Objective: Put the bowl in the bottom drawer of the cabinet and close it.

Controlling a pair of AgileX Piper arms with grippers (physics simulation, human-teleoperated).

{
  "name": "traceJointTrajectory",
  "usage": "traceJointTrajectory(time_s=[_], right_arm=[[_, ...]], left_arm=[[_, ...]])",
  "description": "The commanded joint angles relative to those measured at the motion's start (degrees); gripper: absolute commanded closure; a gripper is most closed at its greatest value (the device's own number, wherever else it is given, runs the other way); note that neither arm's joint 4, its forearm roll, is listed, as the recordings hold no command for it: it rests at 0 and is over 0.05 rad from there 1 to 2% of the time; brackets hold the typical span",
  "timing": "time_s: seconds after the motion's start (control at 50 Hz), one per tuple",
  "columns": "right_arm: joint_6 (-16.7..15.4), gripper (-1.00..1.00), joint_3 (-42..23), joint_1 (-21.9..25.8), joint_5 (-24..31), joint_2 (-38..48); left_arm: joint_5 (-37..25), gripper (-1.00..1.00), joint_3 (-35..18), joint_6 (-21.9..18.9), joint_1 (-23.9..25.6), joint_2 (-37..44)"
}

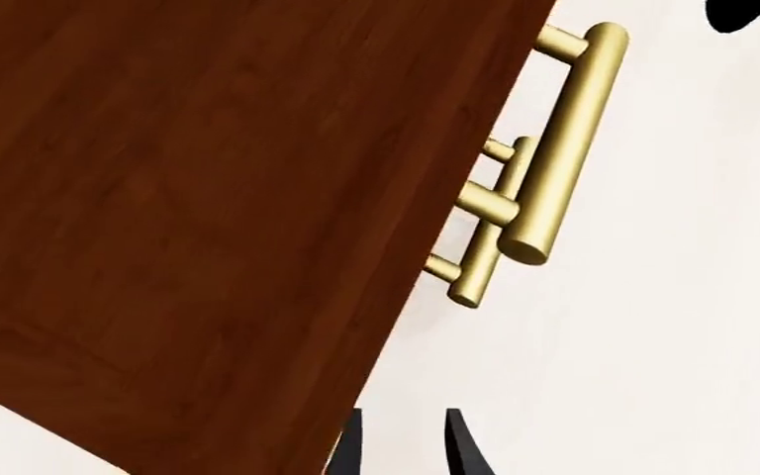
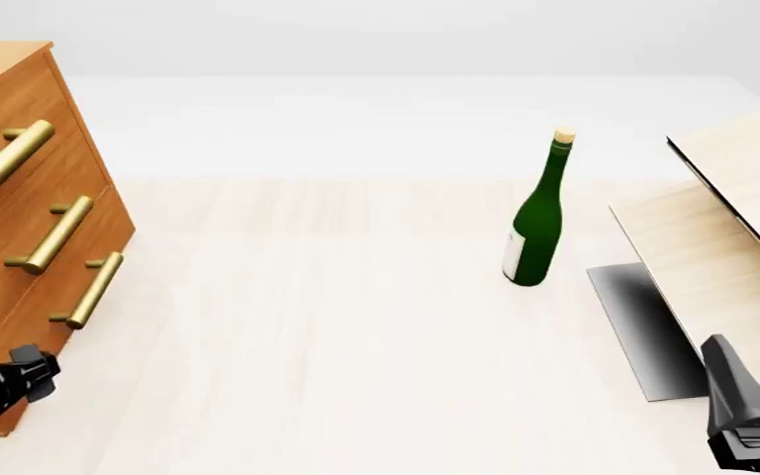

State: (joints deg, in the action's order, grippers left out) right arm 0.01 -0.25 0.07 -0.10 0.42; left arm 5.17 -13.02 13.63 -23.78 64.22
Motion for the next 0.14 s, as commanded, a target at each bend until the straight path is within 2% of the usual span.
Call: traceJointTrajectory(time_s=[0.02,0.14], right_arm=[[0.01,-1.00,0.00,0.00,0.00,0.00],[0.00,-1.00,0.00,0.01,0.00,0.00]], left_arm=[[-0.87,-1.00,-3.08,-15.04,-10.26,-4.12],[2.15,-1.00,-2.49,-19.51,-9.70,-2.56]])
